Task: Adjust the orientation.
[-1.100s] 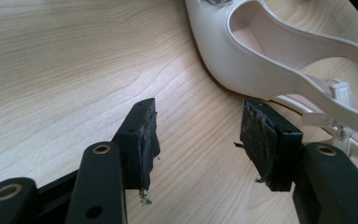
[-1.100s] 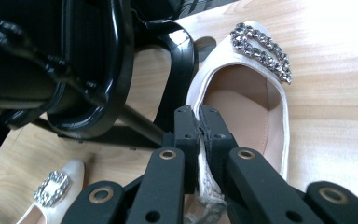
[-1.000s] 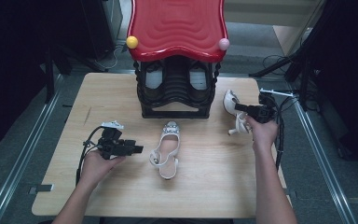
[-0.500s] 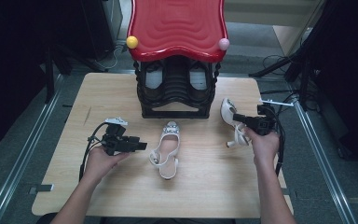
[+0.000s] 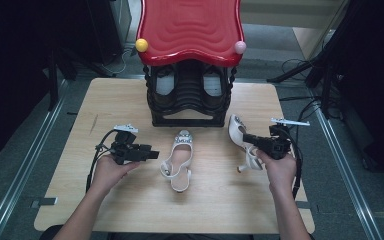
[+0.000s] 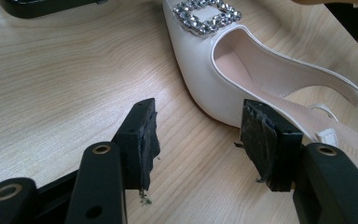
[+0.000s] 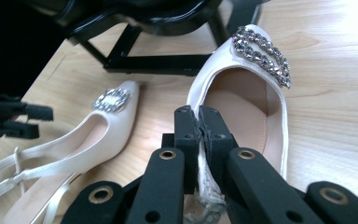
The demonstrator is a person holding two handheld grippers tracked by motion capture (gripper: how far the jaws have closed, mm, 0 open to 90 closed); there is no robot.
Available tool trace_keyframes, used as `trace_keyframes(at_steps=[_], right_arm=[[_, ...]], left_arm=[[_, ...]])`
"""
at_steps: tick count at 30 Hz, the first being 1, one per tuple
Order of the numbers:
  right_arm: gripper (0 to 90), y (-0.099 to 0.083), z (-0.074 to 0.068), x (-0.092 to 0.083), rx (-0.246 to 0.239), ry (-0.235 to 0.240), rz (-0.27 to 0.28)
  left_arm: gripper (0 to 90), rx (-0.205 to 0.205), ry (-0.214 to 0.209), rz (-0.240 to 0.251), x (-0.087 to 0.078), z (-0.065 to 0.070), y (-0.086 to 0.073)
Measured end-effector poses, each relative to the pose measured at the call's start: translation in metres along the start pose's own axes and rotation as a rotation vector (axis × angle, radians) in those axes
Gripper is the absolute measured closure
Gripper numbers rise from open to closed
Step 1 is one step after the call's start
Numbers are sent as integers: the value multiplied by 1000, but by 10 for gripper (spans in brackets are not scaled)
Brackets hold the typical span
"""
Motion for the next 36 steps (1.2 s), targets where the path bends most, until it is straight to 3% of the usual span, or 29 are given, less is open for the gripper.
trace_keyframes(at_steps=[14,30,36], right_arm=[[876,-20,-23,8,-35,47,-65],[875,-44,-44,32,-69,95,-152],[874,-54,-54,43,-109,103,-200]], left_arm=[[462,15,-9,-15,5,2,2],[462,27,-9,-19,7,4,2],[462,26,-11,-23,8,4,1]])
Point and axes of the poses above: each handheld gripper's, and its own axes: x roughly forward along the jaws, y roughly out of its top, z roughly to its right, the point moved 4 cm from there along x, roughly forward along the jaws, and after that the axes turned 15 degrees about z, right-handed, at the moved point
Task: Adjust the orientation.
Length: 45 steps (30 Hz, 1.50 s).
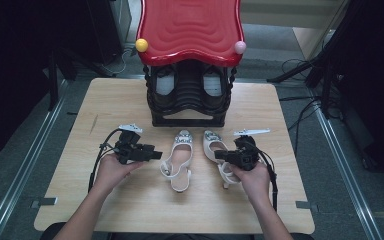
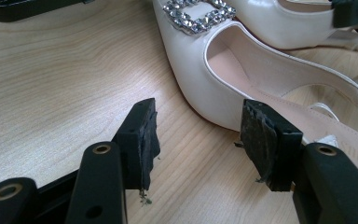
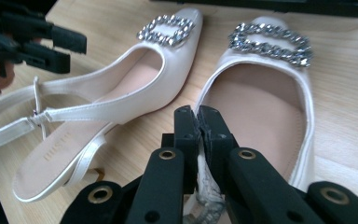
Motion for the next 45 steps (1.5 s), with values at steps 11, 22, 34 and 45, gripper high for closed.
trace_keyframes(at_steps=[11,22,34,45], right_arm=[[868,-10,-17,22,-55,8,-56],[862,-9,-29,35,-64,23,-56],[748,7,-33,15,-107,78,50],[896,12,3,-10,-79,21,86]], left_arm=[[463,3,-2,-8,-1,1,-2],[462,4,10,-10,-3,1,-5],[484,4,8,-6,-4,3,-6],[709,-24,-21,-5,0,7,-4]])
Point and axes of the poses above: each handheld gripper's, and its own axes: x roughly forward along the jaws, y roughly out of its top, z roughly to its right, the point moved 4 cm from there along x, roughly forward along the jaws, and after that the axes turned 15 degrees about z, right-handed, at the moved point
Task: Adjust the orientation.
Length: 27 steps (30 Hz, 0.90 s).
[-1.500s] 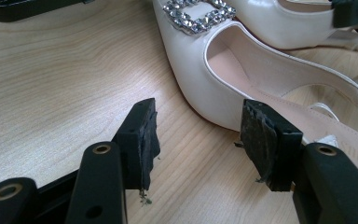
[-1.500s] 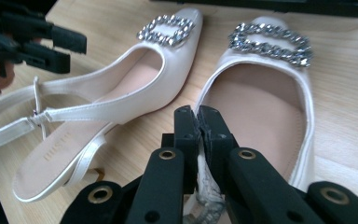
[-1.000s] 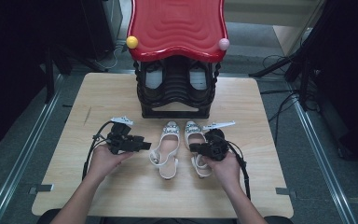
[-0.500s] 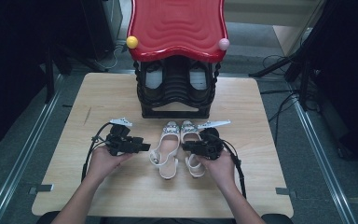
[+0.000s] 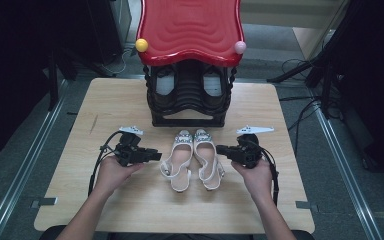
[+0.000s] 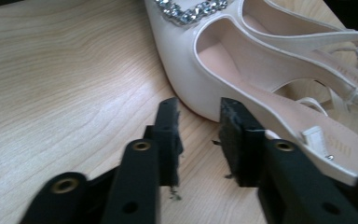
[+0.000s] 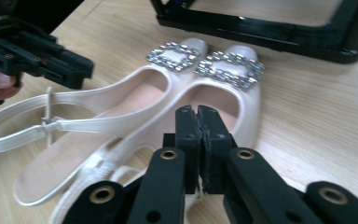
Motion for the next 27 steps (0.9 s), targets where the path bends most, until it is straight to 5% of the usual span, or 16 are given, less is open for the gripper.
trace_keyframes(at_steps=[7,18,27], right_arm=[[900,-8,15,2,0,-60,-22],[900,-27,21,16,7,-74,-105],[900,-29,21,20,13,-69,-117]], left_arm=[[896,47,-21,0,5,5,1],[893,25,-5,-60,26,-5,-7],[884,39,-15,-74,33,1,-10]])
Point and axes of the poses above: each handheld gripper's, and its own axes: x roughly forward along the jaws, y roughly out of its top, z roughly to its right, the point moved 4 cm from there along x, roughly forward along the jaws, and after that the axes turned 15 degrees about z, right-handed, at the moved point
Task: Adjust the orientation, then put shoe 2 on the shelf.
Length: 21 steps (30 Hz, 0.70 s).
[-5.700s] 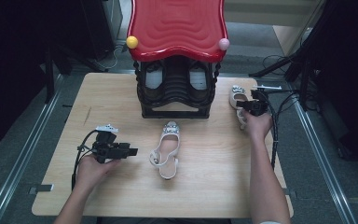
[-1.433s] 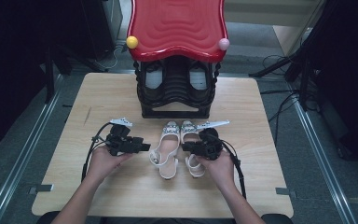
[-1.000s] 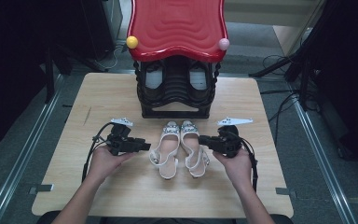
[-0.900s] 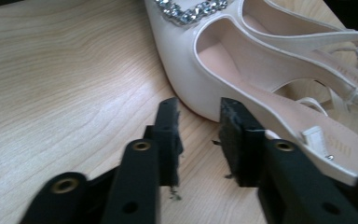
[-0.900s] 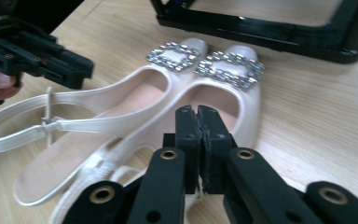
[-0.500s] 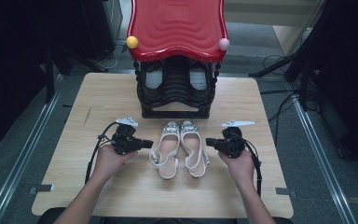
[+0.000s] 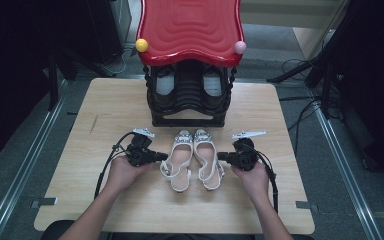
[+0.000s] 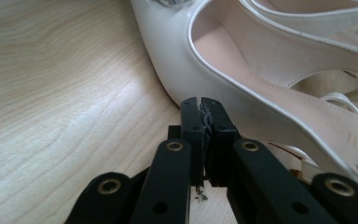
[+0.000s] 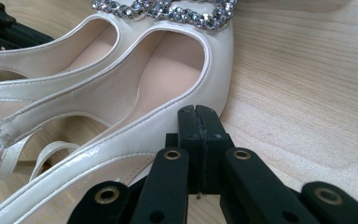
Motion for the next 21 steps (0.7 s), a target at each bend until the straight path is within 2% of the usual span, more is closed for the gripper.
trace_keyframes(at_steps=[3,21], right_arm=[[900,0,0,1,2,2,-1],[900,0,-1,2,7,17,-5]], left_arm=[[885,13,-5,-11,4,4,-1],[895,10,-18,-10,8,10,-3]])
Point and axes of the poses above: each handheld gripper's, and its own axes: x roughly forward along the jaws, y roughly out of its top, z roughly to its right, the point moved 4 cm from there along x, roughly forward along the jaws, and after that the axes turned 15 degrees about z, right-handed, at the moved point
